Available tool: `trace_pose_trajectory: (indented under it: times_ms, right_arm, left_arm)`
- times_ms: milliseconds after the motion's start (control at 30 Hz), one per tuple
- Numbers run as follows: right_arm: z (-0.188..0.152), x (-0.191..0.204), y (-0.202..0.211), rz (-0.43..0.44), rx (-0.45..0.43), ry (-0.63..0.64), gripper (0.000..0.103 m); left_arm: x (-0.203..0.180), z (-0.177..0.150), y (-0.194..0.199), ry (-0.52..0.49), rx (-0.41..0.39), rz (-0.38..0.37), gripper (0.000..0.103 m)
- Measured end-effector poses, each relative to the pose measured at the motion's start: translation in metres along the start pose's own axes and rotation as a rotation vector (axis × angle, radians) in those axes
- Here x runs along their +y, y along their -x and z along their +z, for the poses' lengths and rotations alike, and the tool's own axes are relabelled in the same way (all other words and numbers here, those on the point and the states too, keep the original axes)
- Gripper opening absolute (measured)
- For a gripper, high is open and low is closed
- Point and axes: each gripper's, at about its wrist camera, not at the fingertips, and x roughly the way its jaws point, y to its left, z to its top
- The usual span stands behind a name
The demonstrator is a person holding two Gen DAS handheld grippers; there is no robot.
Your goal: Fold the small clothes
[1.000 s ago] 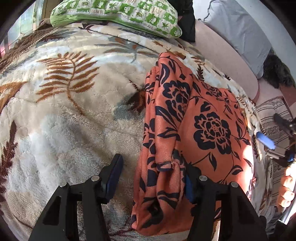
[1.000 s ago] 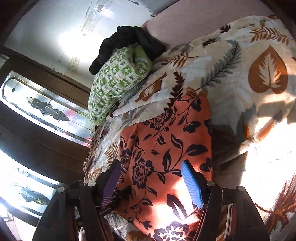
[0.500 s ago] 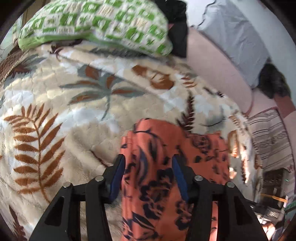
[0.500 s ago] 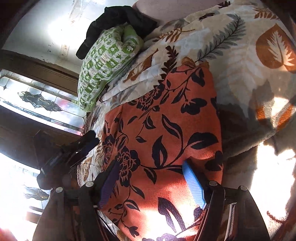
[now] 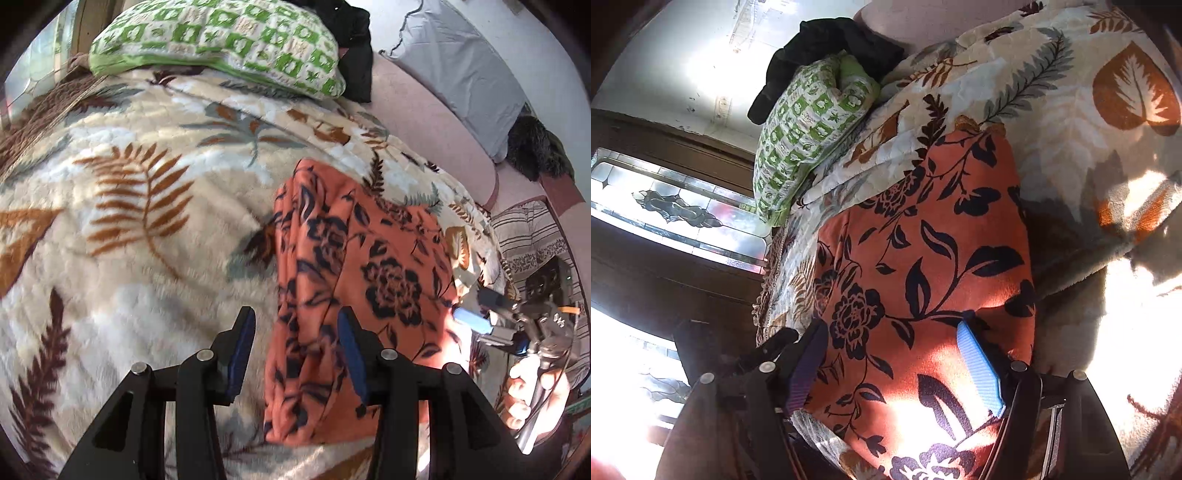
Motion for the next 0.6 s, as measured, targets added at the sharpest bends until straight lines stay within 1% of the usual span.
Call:
trace_pose_trajectory:
  times_ms: [33,67,100,133,167,200,233,300,333,367,400,433,467,500,533,567,600]
  right_arm:
    - [-0.005,0.003,0.004,0.005,0.003,0.003,0.076]
    - [-0.011,0.005,0.009,0.009,0.001,0.006,0.076]
    - [-0.017,0.006,0.014,0.010,-0.001,0.006,0.076]
    - [-0.024,0.007,0.019,0.014,-0.005,0.005,0.076]
    - [-0.030,0.007,0.023,0.017,-0.007,0.001,0.076]
    - [-0.037,0.006,0.027,0.011,-0.004,-0.006,0.076]
    - [-0.043,0.006,0.029,0.002,0.005,-0.012,0.076]
    - [-0.054,0.006,0.033,0.001,0.012,-0.011,0.076]
    - [-0.058,0.006,0.035,0.002,0.008,-0.013,0.076]
    - [-0.063,0.006,0.036,0.003,0.008,-0.015,0.076]
    - [-0.068,0.006,0.037,0.009,0.010,-0.017,0.076]
    - [-0.072,0.006,0.037,0.013,0.014,-0.017,0.076]
    - [-0.077,0.006,0.038,0.015,0.018,-0.017,0.076]
    - [-0.080,0.006,0.039,0.016,0.021,-0.015,0.076]
    - [-0.084,0.006,0.041,0.017,0.022,-0.014,0.076]
    - [-0.087,0.004,0.042,0.016,0.020,-0.019,0.077]
    - [-0.089,0.001,0.043,0.017,0.018,-0.028,0.077]
  left_arm:
    - [0.006,-0.011,-0.004,0.023,0.025,-0.006,0.046]
    - [0.011,-0.021,-0.009,0.044,0.044,-0.022,0.038]
    - [0.016,-0.028,-0.013,0.072,0.055,-0.028,0.036]
    - [0.020,-0.033,-0.013,0.099,0.059,-0.036,0.027]
    - [0.021,-0.035,-0.011,0.119,0.057,-0.059,0.017]
    - [0.021,-0.035,-0.007,0.133,0.049,-0.070,0.015]
    - [0.019,-0.035,-0.002,0.132,0.036,-0.062,0.013]
    - [0.019,-0.036,0.003,0.138,0.022,-0.053,0.013]
    - [0.021,-0.038,0.000,0.149,0.029,-0.050,0.019]
    - [0.024,-0.040,-0.003,0.160,0.047,-0.055,0.032]
    - [0.026,-0.042,-0.002,0.176,0.051,-0.061,0.034]
    - [0.026,-0.045,0.006,0.189,0.036,-0.065,0.035]
    - [0.024,-0.047,0.015,0.189,0.013,-0.075,0.042]
    - [0.018,-0.048,0.024,0.169,-0.015,-0.085,0.048]
    - [0.012,-0.049,0.032,0.133,-0.038,-0.089,0.066]
    - [0.005,-0.051,0.036,0.092,-0.059,-0.083,0.073]
    - [-0.003,-0.050,0.035,0.055,-0.072,-0.070,0.074]
